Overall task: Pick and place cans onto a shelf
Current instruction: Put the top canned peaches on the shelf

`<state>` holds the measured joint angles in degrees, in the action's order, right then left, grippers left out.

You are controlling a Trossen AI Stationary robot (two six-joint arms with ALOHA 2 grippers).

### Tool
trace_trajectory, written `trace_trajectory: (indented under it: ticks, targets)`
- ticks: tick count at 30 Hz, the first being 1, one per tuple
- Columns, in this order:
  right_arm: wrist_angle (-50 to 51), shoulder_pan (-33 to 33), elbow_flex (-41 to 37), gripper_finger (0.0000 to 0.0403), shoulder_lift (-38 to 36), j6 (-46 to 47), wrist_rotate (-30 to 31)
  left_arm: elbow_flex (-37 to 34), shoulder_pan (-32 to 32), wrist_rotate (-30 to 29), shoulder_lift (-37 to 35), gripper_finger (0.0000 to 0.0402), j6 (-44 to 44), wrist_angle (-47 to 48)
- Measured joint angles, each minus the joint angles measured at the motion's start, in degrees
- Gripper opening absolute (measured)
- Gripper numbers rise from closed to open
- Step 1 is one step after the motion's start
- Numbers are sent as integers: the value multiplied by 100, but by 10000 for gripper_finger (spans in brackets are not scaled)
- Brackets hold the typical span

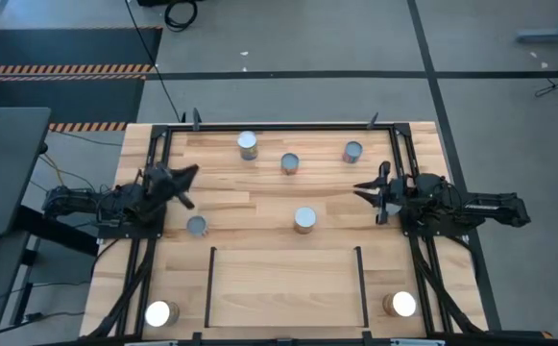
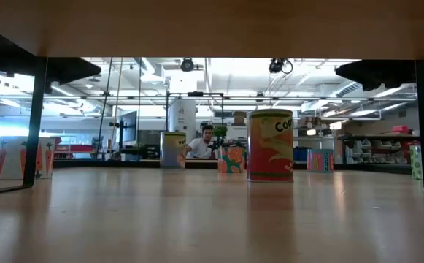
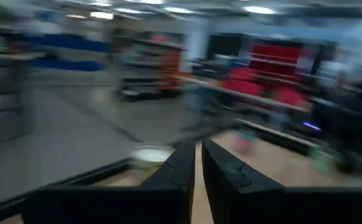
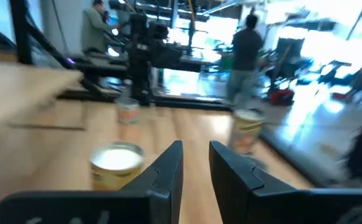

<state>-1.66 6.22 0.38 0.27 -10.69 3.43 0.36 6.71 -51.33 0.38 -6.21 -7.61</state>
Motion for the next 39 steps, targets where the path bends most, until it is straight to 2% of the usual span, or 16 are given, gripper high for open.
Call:
trace_trajectory:
  ticks: [3,7,12,16,20,24,27,29,31,34,36,39]
  targets:
    - [-206,-2,-2,84,0,-963,-19,1,-131,-399,4,36,-129,-263]
    - [-474,11,0,84,-2,-1269,61,161,-365,-408,148,36,-366,-261]
    - [-672,114,-1,84,18,-618,367,668,-756,-400,806,36,-480,-262]
    - [-959,273,0,84,233,359,1132,1203,-1236,-152,1638,33,-1006,-191]
    - [-1033,459,144,84,737,1047,1757,1883,-1824,605,2706,22,-1600,-141]
    - [-1051,681,484,84,1453,1780,1922,2753,-2467,1471,3964,13,-1909,208]
    - [-1201,801,696,84,1919,1937,1665,3601,-3145,2603,4856,12,-2018,925]
    - [-1732,874,791,84,2105,1809,1675,4176,-3690,3640,5450,12,-1971,1496]
    - [-2475,934,835,84,2191,2100,1748,4701,-4166,4336,6028,14,-1843,2070]
    - [-2879,1073,846,84,2191,2673,2080,5368,-4587,4649,6824,31,-1484,2606]
    - [-2563,1178,841,84,2186,2878,2247,5710,-4690,4733,7213,48,-1234,2805]
    - [-1907,1282,839,84,2187,3005,2185,6126,-4689,4915,7692,90,-908,2930]
